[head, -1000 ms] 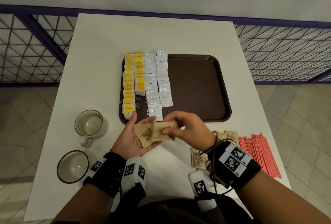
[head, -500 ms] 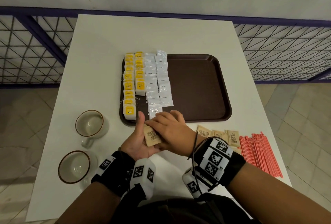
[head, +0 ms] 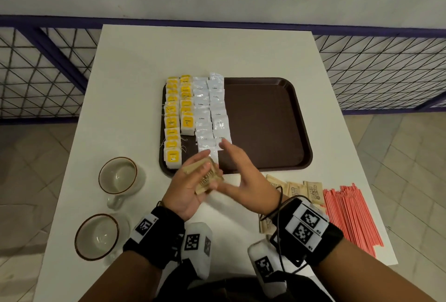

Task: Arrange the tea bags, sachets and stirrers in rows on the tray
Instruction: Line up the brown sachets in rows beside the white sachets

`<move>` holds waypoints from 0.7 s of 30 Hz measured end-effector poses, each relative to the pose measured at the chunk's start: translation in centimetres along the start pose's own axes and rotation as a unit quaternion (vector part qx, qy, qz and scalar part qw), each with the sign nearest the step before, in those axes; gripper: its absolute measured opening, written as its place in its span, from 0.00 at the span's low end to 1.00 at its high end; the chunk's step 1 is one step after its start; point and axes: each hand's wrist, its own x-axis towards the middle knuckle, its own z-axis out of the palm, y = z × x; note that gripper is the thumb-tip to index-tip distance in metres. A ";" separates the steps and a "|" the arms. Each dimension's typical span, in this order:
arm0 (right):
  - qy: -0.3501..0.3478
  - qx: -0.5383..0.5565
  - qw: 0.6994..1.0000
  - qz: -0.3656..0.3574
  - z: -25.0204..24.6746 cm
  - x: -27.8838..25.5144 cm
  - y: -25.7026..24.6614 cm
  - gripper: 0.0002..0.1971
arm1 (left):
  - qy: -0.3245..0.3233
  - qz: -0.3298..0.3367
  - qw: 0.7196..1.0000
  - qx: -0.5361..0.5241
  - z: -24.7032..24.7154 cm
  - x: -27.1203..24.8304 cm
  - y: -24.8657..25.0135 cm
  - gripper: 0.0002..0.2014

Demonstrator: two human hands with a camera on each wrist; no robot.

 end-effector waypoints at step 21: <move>0.229 0.424 0.855 0.193 -7.3 15.9 4.1 0.08 | -0.095 0.016 0.772 0.628 8.3 21.3 13.0 0.05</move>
